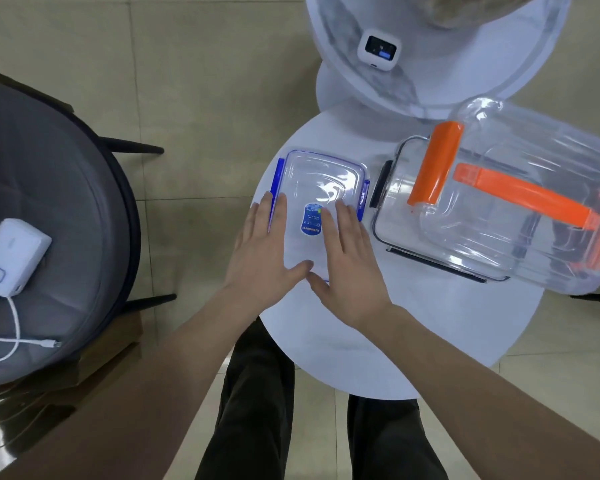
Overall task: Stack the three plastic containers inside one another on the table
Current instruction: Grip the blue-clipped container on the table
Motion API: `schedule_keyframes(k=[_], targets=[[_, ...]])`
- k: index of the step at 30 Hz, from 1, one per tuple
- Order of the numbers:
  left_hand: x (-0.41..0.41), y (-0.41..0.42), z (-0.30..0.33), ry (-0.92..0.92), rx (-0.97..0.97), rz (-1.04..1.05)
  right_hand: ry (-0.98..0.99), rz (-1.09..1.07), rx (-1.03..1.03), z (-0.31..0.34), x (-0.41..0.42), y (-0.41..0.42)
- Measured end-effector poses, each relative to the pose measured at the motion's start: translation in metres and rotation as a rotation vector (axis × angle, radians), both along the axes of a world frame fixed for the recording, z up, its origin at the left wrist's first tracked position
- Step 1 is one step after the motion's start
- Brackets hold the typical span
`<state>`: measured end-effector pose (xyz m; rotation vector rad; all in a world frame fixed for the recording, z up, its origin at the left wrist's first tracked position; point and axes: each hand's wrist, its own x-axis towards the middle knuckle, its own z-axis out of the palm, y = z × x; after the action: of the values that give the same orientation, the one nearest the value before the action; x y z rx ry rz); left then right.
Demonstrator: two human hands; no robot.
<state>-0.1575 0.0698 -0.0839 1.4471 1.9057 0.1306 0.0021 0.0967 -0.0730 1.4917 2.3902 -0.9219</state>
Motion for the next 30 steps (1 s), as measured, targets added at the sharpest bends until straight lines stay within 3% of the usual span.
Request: schedule_keyframes(k=[6,17,30], targets=[[-0.006,0.016,-0.018,0.024,-0.045,-0.06,-0.122,0.057,-0.057,-0.013,-0.008,0.032],[-0.009,0.001,-0.027,-0.163,-0.141,0.119,-0.127,0.059,-0.091,-0.024,-0.009,0.022],[-0.002,-0.026,-0.038,-0.129,-0.163,0.19,0.033,-0.307,-0.138,-0.025,-0.013,-0.02]])
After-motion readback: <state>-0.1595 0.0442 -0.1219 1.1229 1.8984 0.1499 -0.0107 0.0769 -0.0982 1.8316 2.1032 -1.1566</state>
